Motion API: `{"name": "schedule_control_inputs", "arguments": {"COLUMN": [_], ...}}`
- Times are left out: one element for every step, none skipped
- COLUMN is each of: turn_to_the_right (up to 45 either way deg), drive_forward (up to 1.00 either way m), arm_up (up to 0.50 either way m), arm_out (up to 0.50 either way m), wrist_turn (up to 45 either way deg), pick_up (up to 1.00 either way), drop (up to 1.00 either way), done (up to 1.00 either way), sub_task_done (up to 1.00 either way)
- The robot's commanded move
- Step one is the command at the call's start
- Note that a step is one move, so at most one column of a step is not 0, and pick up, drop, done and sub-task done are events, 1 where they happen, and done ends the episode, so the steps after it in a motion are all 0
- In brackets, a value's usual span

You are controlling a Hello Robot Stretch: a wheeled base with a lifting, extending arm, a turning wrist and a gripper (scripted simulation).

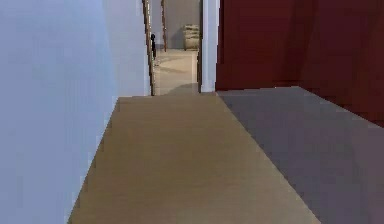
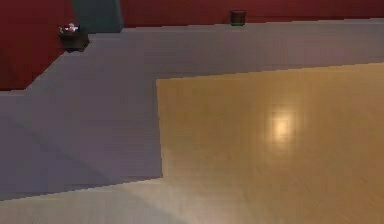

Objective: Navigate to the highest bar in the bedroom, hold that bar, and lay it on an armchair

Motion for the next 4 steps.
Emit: {"name": "schedule_control_inputs", "arguments": {"turn_to_the_right": [0.0, 0.0, -3.0, 0.0], "drive_forward": [1.0, 1.0, 0.0, 1.0], "arm_up": [0.0, 0.0, 0.0, 0.0], "arm_out": [0.0, 0.0, 0.0, 0.0], "wrist_turn": [0.0, 0.0, 0.0, 0.0], "pick_up": [0.0, 0.0, 0.0, 0.0], "drop": [0.0, 0.0, 0.0, 0.0], "done": [0.0, 0.0, 0.0, 0.0], "sub_task_done": [0.0, 0.0, 0.0, 0.0]}}
